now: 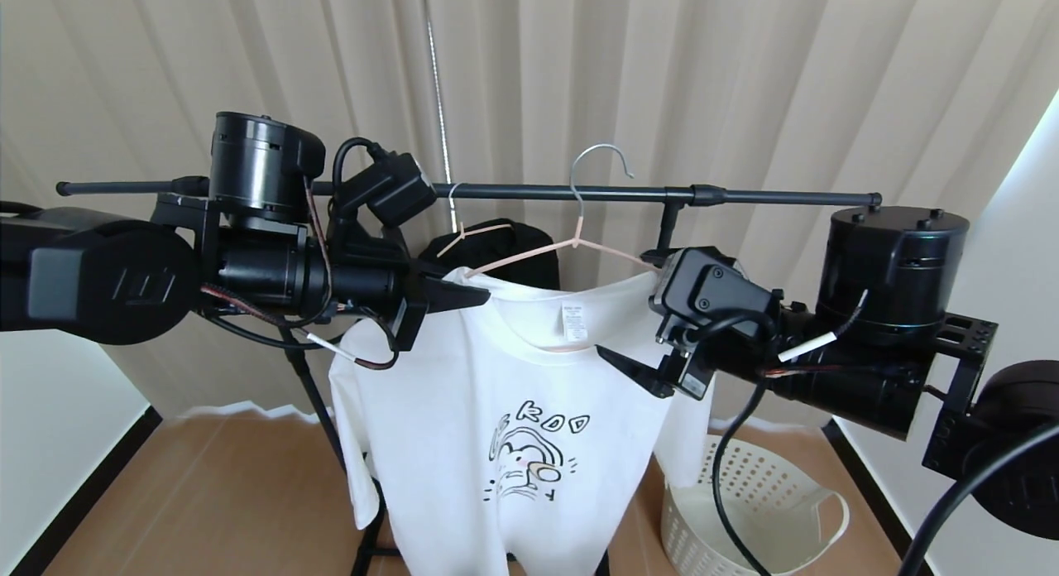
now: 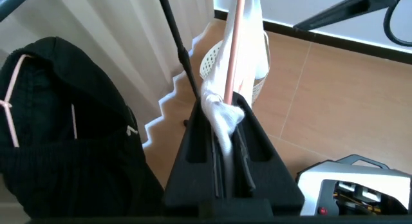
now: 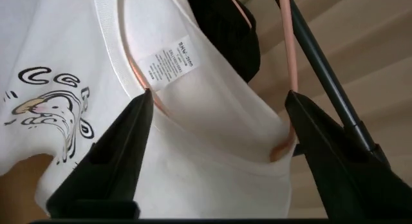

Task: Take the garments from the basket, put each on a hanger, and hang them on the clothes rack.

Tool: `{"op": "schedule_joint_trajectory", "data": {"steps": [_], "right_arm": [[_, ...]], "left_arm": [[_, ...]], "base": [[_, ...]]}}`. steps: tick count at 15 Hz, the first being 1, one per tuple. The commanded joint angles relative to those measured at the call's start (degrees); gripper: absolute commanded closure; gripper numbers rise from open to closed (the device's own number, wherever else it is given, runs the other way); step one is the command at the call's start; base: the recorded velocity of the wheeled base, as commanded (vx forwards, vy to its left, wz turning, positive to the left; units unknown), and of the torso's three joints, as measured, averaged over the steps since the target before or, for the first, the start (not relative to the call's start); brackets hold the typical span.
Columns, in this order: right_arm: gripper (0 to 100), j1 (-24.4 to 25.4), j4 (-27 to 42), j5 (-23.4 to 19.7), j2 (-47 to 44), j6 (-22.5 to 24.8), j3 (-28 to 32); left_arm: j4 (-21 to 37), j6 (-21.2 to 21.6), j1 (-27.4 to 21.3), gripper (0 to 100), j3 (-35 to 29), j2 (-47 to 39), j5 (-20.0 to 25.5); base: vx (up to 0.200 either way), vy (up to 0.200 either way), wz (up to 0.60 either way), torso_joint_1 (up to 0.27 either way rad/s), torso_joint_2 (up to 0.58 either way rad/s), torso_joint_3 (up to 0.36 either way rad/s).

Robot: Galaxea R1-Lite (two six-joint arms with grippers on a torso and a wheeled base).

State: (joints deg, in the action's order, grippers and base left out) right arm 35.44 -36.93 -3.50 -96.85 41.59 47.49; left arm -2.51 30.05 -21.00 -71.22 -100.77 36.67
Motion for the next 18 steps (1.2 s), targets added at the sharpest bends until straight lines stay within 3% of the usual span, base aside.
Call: {"op": "schedule_joint_trajectory", "data": {"steps": [1,3,8,9,10,13,18], "right_arm": [[0,-0.02,-0.16,-0.28,2.72,-0.37,-1.35],[0,-0.46,-0.34,-0.28,5.62,-3.19,-5.13],[0,-6.17,-0.16,-0.37,12.66,-26.04,-11.28],[0,-6.70,-0.16,-0.37,12.92,-27.80,-11.64],[0,-8.02,-0.08,-0.19,12.83,-32.81,-11.64],[0,-10.39,0.36,0.16,10.72,-35.18,-9.53],[0,-12.76,0.27,0.16,9.84,-35.27,-9.35]], "left_arm": [[-0.13,-0.61,0.17,100,0.03,-0.22,0.07],[-0.30,-3.16,0.88,100,-0.15,-0.39,-0.72],[-8.74,-14.49,0.97,100,-0.59,-3.73,-11.88],[-9.09,-15.20,0.97,100,-0.59,-4.00,-12.59],[-9.18,-16.25,0.97,100,-0.68,-4.88,-13.99],[-9.27,-17.22,1.05,100,-0.85,-6.55,-16.28],[-9.53,-24.95,0.53,100,-9.82,-14.55,-19.97]], "base": [[0.000,0.000,0.00,0.000,0.00,0.000],[0.000,0.000,0.00,0.000,0.00,0.000],[0.000,0.000,0.00,0.000,0.00,0.000],[0.000,0.000,0.00,0.000,0.00,0.000],[0.000,0.000,0.00,0.000,0.00,0.000],[0.000,0.000,0.00,0.000,0.00,0.000],[0.000,0.000,0.00,0.000,0.00,0.000]]}}
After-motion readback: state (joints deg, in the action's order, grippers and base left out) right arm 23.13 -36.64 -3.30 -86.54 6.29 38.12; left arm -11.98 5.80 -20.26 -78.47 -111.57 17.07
